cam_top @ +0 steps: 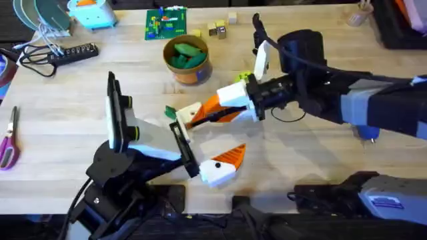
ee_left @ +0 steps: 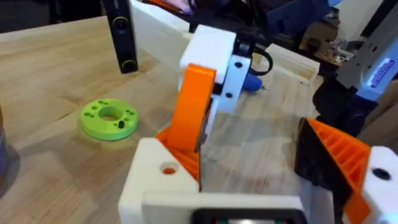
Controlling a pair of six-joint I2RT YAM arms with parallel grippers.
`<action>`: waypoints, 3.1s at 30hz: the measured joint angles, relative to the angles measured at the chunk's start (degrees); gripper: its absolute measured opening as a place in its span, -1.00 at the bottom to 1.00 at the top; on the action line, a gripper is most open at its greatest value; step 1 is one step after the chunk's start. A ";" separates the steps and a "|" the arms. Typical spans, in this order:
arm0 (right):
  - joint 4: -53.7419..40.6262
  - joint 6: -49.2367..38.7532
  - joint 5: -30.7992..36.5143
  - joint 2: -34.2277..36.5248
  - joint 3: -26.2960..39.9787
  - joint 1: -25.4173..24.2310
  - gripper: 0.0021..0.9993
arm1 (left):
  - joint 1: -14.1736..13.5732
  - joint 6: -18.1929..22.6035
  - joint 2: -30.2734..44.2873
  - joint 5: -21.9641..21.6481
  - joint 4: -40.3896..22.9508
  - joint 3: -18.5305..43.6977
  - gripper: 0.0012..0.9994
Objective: Pick up the gripper from the table and insert it into the empty holder that is missing its gripper. Then pick up a screw, insert it into the mounting hole, and use the screwdriver to tighten it. Finally, clean up the table by picking up the vegetable and placing it into the bucket.
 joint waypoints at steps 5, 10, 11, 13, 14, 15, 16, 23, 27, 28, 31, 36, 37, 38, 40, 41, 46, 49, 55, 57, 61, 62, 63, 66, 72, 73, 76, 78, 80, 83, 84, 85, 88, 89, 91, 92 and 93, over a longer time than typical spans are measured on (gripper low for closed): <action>-0.15 0.01 -0.17 0.00 0.00 0.37 -0.07 | 0.00 0.62 0.00 0.51 0.00 0.00 0.99; -0.16 0.00 -0.17 0.00 0.00 0.37 0.08 | 0.00 0.80 0.00 1.10 0.00 0.00 0.99; -0.15 0.01 -0.17 0.00 0.00 0.37 0.10 | 0.00 0.80 0.00 1.12 0.00 0.00 0.99; 0.31 0.01 -0.17 0.00 0.00 0.37 0.17 | 0.00 0.82 0.00 1.13 0.00 0.00 0.99; 0.85 0.03 -0.18 0.00 0.00 0.37 0.20 | 0.00 0.82 0.00 1.13 0.00 0.00 0.99; 1.71 0.01 -0.19 0.00 0.00 0.37 0.23 | 0.00 0.82 0.00 1.13 0.00 0.00 0.99; 2.43 0.01 -0.17 0.00 0.00 0.31 0.25 | 0.00 0.82 0.00 1.13 0.01 0.00 0.99; 3.10 -0.70 1.04 0.00 0.00 -5.88 0.34 | 0.00 0.82 0.00 1.15 0.01 0.00 0.99; 3.75 -3.12 4.43 0.00 0.00 -13.27 0.49 | 0.00 0.82 0.00 1.15 0.00 0.00 0.99; 3.94 -3.98 5.44 0.00 0.00 -15.05 0.51 | 0.00 0.82 0.00 1.15 0.00 0.00 0.99; 3.83 -7.52 8.31 0.00 0.00 -19.42 0.81 | 0.00 0.84 0.00 1.15 0.00 0.00 0.99; -1.38 -14.61 12.90 -0.13 0.00 -21.60 0.98 | 0.00 0.83 0.00 1.15 0.01 0.00 0.99; -4.06 -16.22 13.91 -0.36 0.04 -21.51 0.98 | 0.00 0.84 0.00 1.13 0.00 0.00 0.99; -7.45 -18.09 15.11 -0.74 0.12 -21.29 0.99 | 0.00 0.84 0.00 1.15 0.00 0.00 0.99; -14.47 -21.79 18.06 -1.60 0.87 -20.31 0.98 | 0.00 0.84 0.00 1.15 0.00 0.00 0.99; -18.71 -24.15 20.20 -2.06 1.69 -19.40 0.99 | 0.00 0.84 0.02 1.15 0.00 0.00 0.99; -31.75 -33.84 33.55 -4.24 7.43 -12.54 0.99 | 0.00 0.84 0.00 1.15 0.00 0.00 0.99; -32.50 -38.81 42.93 -4.77 9.96 -7.16 0.99 | 0.00 0.84 0.00 1.15 0.01 0.00 0.99; -30.36 -48.06 56.37 -4.00 10.37 2.48 0.99 | 0.00 0.93 0.00 1.15 0.01 0.00 0.99; -29.87 -49.80 58.94 -2.61 10.38 4.34 0.92 | 0.00 1.00 0.00 1.15 0.02 0.00 0.99; -27.89 -50.84 62.01 0.37 10.38 4.96 0.65 | 0.00 1.00 0.00 1.15 0.02 0.00 0.99; -27.29 -50.89 62.75 0.79 10.38 4.96 0.59 | 0.00 1.00 0.00 1.15 0.01 0.00 0.99; -26.75 -50.94 63.77 1.03 10.38 4.94 0.56 | 0.00 1.00 0.00 1.15 0.02 0.00 0.99; -25.52 -51.11 66.60 1.16 10.38 4.94 0.50 | 0.00 1.00 0.00 1.15 0.00 0.00 0.99; -24.74 -51.46 69.31 1.58 10.38 4.99 0.07 | 0.00 1.00 0.00 1.15 0.00 0.00 0.99; -24.72 -51.53 69.56 1.92 10.38 4.99 0.06 | 0.00 1.00 0.00 1.15 0.00 0.00 0.99; -24.72 -51.53 69.89 3.55 10.38 4.99 0.06 | 0.00 1.00 0.00 1.15 0.00 0.00 0.98; -24.70 -51.53 69.95 4.66 10.38 4.99 0.05 | 0.00 1.00 0.00 1.15 0.00 0.00 0.99; -24.40 -51.53 69.98 5.65 10.38 4.99 0.01 | 0.00 1.00 0.00 1.15 0.00 0.00 0.99; -23.28 -51.53 70.03 6.56 10.38 4.99 -0.10 | 0.00 1.00 0.00 1.15 0.00 0.00 0.99; -23.10 -51.51 70.13 6.56 10.38 4.99 -0.12 | 0.00 1.00 0.00 1.15 0.02 0.00 0.99; -23.08 -51.53 70.17 6.56 10.38 4.99 -0.16 | 0.00 1.00 0.00 1.15 0.01 0.00 0.99; -23.08 -51.50 70.19 6.56 10.38 4.99 -0.22 | 0.00 1.00 0.00 1.15 0.01 0.00 0.99; -23.06 -51.51 70.18 6.56 10.38 4.99 -0.22 | 0.00 1.00 0.00 1.15 0.00 0.00 0.99; -23.06 -51.50 70.19 6.63 10.38 4.99 -0.23 | 0.00 1.00 0.00 1.15 0.00 0.00 0.99; -23.06 -51.53 70.19 6.78 10.38 4.99 -0.23 | 0.00 1.00 0.01 1.15 0.00 0.00 0.99; -23.08 -51.51 70.19 7.05 10.38 4.99 -0.24 | 0.00 1.00 0.00 1.15 0.00 0.00 0.99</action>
